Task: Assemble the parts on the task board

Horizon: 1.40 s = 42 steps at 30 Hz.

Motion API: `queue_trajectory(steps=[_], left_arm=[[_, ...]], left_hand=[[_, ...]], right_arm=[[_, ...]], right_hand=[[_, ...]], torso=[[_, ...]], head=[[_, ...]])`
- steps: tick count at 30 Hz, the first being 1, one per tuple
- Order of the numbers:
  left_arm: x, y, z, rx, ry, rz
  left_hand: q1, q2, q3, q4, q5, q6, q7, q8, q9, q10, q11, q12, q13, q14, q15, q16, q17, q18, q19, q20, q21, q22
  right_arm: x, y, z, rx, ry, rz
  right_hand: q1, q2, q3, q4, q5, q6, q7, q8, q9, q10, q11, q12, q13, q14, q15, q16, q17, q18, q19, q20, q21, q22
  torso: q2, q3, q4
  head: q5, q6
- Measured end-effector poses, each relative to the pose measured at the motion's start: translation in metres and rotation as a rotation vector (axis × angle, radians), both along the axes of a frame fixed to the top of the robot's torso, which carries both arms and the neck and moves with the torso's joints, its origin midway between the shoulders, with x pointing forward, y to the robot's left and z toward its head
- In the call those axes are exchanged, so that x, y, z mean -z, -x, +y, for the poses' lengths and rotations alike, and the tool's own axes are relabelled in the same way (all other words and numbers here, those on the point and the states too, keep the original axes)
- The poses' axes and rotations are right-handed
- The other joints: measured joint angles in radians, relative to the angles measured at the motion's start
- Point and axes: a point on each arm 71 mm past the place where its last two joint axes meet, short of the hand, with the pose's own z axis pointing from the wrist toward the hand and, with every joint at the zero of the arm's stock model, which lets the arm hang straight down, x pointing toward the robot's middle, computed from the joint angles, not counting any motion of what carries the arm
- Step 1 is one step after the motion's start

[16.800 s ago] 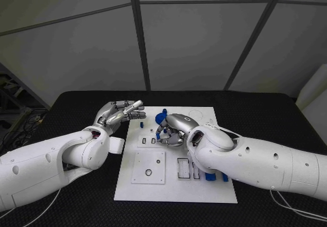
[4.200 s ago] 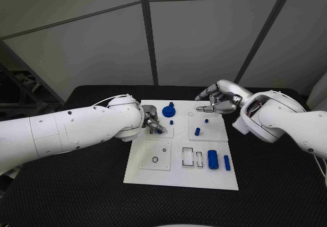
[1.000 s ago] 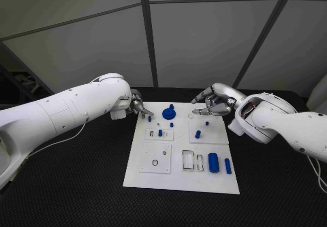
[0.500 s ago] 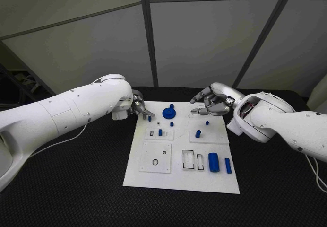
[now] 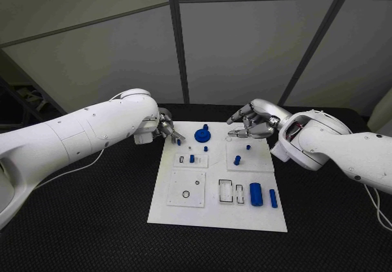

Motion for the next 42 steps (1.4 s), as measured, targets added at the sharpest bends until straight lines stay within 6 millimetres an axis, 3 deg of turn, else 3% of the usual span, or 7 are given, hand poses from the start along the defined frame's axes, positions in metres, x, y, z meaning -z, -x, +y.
queue_trajectory(steps=[13, 20, 28, 32, 36, 38, 42], left_arm=[[-0.0001, 0.0002, -0.0018, 0.005, 0.001, 0.000], [-0.0010, 0.0003, -0.0036, 0.011, 0.005, -0.002], [-0.0036, 0.0004, -0.0059, 0.021, 0.015, -0.008], [-0.0034, 0.0008, -0.0059, 0.024, 0.022, -0.006], [-0.0030, 0.0022, -0.0045, 0.024, 0.032, -0.001], [-0.0027, 0.0033, -0.0030, 0.024, 0.037, 0.002], [-0.0015, 0.0074, 0.0012, 0.024, 0.047, 0.009]], left_hand=[[0.003, 0.003, 0.004, -0.004, 0.000, 0.000, 0.000, 0.000, -0.001, 0.000, 0.000, 0.000, -0.001, 0.000, 0.000, 0.000, 0.000, 0.000, 0.000, 0.000, 0.000, 0.000], [0.046, 0.024, 0.025, -0.034, 0.005, 0.004, -0.004, 0.000, -0.004, 0.000, 0.000, 0.000, 0.000, 0.000, 0.000, 0.000, 0.000, 0.000, 0.000, 0.000, 0.000, 0.000], [0.144, 0.048, 0.079, -0.115, 0.148, -0.013, -0.001, -0.016, -0.017, -0.006, -0.002, -0.012, 0.000, -0.003, 0.007, 0.008, 0.000, 0.000, 0.000, 0.000, 0.000, 0.000], [0.170, 0.056, 0.097, -0.100, 0.042, -0.018, 0.004, -0.020, -0.018, -0.006, -0.001, -0.018, -0.001, -0.004, 0.008, 0.008, 0.000, 0.000, 0.000, 0.000, -0.003, 0.000], [0.169, 0.056, 0.141, -0.076, 0.034, -0.020, 0.006, -0.020, -0.016, -0.006, -0.001, -0.023, -0.003, -0.005, 0.009, 0.008, 0.000, 0.000, 0.000, 0.000, -0.006, 0.000], [0.148, 0.047, 0.178, -0.075, 0.043, -0.022, 0.008, -0.020, -0.015, -0.006, -0.001, -0.024, -0.005, -0.005, 0.009, 0.008, 0.000, 0.000, 0.000, 0.000, -0.006, 0.000], [0.040, -0.018, 0.330, -0.110, 0.097, -0.024, 0.009, -0.005, 0.001, -0.002, 0.003, -0.026, 0.001, -0.004, 0.009, 0.008, 0.000, 0.000, 0.000, 0.000, -0.006, 0.000]], right_arm=[[0.0003, -0.0002, 0.0007, -0.002, 0.001, 0.002], [0.0004, -0.0003, 0.0014, -0.003, 0.002, 0.003], [0.0005, -0.0005, 0.0013, -0.003, 0.002, 0.004], [0.0006, -0.0006, 0.0012, -0.002, 0.002, 0.004], [0.0006, -0.0007, 0.0011, -0.002, 0.003, 0.004], [0.0006, -0.0008, 0.0009, -0.002, 0.003, 0.005], [0.0008, -0.0011, 0.0003, 0.000, 0.004, 0.005]], right_hand=[[0.000, 0.000, 0.000, 0.000, 0.000, 0.000, 0.000, 0.000, 0.000, 0.000, 0.000, 0.000, 0.000, 0.000, 0.000, 0.000, 0.000, 0.000, 0.000, 0.000, 0.000, 0.000], [0.000, 0.000, 0.000, 0.000, 0.000, 0.000, 0.000, 0.000, 0.000, 0.000, 0.000, 0.000, 0.000, 0.000, 0.000, 0.000, 0.000, 0.000, 0.000, 0.000, 0.000, 0.000], [0.000, 0.000, 0.000, 0.000, 0.000, 0.000, 0.000, 0.000, 0.000, 0.000, 0.000, 0.000, 0.000, 0.000, 0.000, 0.000, 0.000, 0.000, 0.000, 0.000, 0.000, 0.000], [0.000, 0.000, 0.000, 0.000, 0.000, 0.000, 0.000, 0.000, 0.000, 0.000, 0.000, 0.000, 0.000, 0.000, 0.000, 0.000, 0.000, 0.000, 0.000, 0.000, 0.000, 0.000], [0.000, 0.000, 0.000, 0.000, 0.000, 0.000, 0.000, 0.000, 0.000, 0.000, 0.000, 0.000, 0.000, 0.000, 0.000, 0.000, 0.000, 0.000, 0.000, 0.000, 0.000, 0.000], [0.000, 0.000, 0.000, 0.000, 0.000, 0.000, 0.000, 0.000, 0.000, 0.000, 0.000, 0.000, 0.000, 0.000, 0.000, 0.000, 0.000, 0.000, 0.000, 0.000, 0.000, 0.000], [0.000, 0.000, 0.000, 0.000, 0.000, 0.000, 0.000, 0.000, 0.000, 0.000, 0.000, 0.000, 0.000, 0.000, 0.000, 0.000, 0.000, 0.000, 0.000, 0.000, 0.000, 0.000]], torso=[[0.000, -0.0005, 0.0024], [0.001, -0.0008, 0.0029], [0.001, -0.0010, 0.0038], [0.001, -0.0010, 0.0041], [0.001, -0.0011, 0.0045], [0.001, -0.0011, 0.0051], [0.001, -0.0011, 0.0060]], head=[[-0.002, 0.002], [-0.003, 0.001], [-0.003, -0.002], [-0.003, -0.003], [-0.002, -0.004], [-0.002, -0.004], [-0.002, -0.003]])
